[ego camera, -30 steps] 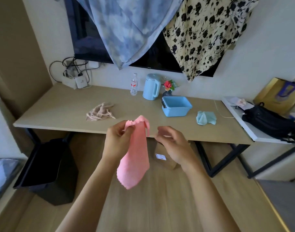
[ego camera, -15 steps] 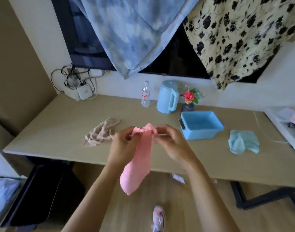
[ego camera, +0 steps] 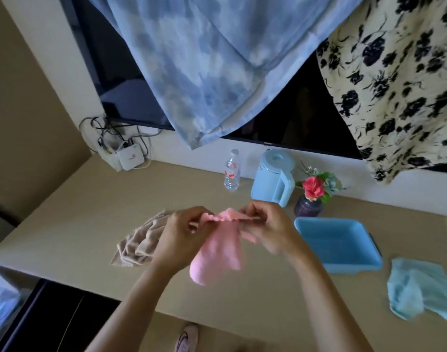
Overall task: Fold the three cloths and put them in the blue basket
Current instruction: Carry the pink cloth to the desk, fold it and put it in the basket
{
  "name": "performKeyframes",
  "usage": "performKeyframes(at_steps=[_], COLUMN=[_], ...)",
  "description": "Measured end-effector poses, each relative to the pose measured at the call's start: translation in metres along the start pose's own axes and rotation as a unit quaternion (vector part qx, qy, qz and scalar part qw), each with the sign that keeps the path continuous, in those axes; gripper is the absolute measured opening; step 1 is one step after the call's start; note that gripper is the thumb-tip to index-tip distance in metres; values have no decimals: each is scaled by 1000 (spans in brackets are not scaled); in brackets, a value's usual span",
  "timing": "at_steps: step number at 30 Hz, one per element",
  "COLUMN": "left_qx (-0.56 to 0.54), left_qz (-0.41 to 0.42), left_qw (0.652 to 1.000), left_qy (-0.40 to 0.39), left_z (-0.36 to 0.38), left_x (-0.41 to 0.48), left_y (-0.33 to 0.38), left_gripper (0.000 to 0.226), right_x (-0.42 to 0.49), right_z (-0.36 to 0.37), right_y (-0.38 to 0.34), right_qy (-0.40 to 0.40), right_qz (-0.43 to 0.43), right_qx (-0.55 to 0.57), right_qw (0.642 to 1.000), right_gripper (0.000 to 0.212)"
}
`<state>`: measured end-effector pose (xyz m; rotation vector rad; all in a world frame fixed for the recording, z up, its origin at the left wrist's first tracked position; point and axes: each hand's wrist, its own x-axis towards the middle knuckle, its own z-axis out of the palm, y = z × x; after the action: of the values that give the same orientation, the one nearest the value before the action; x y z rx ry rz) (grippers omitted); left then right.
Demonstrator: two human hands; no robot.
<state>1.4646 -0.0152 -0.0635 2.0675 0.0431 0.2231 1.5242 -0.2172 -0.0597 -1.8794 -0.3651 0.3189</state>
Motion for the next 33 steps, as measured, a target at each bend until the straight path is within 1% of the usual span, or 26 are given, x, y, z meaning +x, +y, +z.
performKeyframes(at_steps=[3, 6, 9, 10, 13, 15, 17, 19, 20, 22, 24, 26, 29, 30, 33], left_qx=[27, 60, 114, 126, 131, 138, 125, 104, 110, 141, 160, 174, 199, 199, 189], left_qz=[24, 80, 198, 225, 260, 281, 278, 233, 216, 211, 202, 197, 185, 185, 188], left_qw=[998, 991, 964, 955, 939, 926, 927, 942, 946, 940, 939, 940, 942, 945, 956], left_qy=[-45, -84, -134, -146, -182, -210, -220, -218, -218, -228, -229, -217, -195, -182, -118], left_z=[-5, -9, -13, -14, -20, -23, -27, -31, -33, -34, -36, -37, -38, -38, -38], left_x=[39, 67, 91, 97, 116, 126, 136, 143, 147, 154, 160, 166, 176, 180, 186], left_y=[-14, -22, -31, -33, -41, -44, -48, -50, -53, -57, -61, -71, -85, -89, -90], left_gripper=[2, 10, 19, 22, 24, 24, 25, 26, 28, 36, 38, 33, 16, 11, 7], right_x=[20, 36, 49, 52, 59, 61, 65, 65, 66, 67, 67, 68, 75, 77, 81], right_z=[-15, -28, -38, -41, -49, -53, -56, -61, -63, -67, -68, -67, -67, -67, -71], right_y=[-2, -3, -3, -4, -1, 2, 3, 4, 5, 11, 17, 23, 29, 31, 34], right_qy=[45, 94, 127, 134, 144, 166, 179, 176, 176, 178, 167, 159, 173, 182, 210], right_qz=[2, 3, 5, 1, -4, -3, -1, -2, -4, 5, 25, 44, 69, 73, 60], right_qx=[8, 10, -10, -16, -26, -24, -25, -34, -47, -75, -95, -112, -135, -140, -140], right_qw=[999, 995, 992, 991, 989, 986, 984, 984, 983, 981, 981, 980, 973, 970, 966], right_gripper=[29, 27, 26, 26, 25, 25, 26, 25, 24, 18, 12, 10, 5, 3, 8])
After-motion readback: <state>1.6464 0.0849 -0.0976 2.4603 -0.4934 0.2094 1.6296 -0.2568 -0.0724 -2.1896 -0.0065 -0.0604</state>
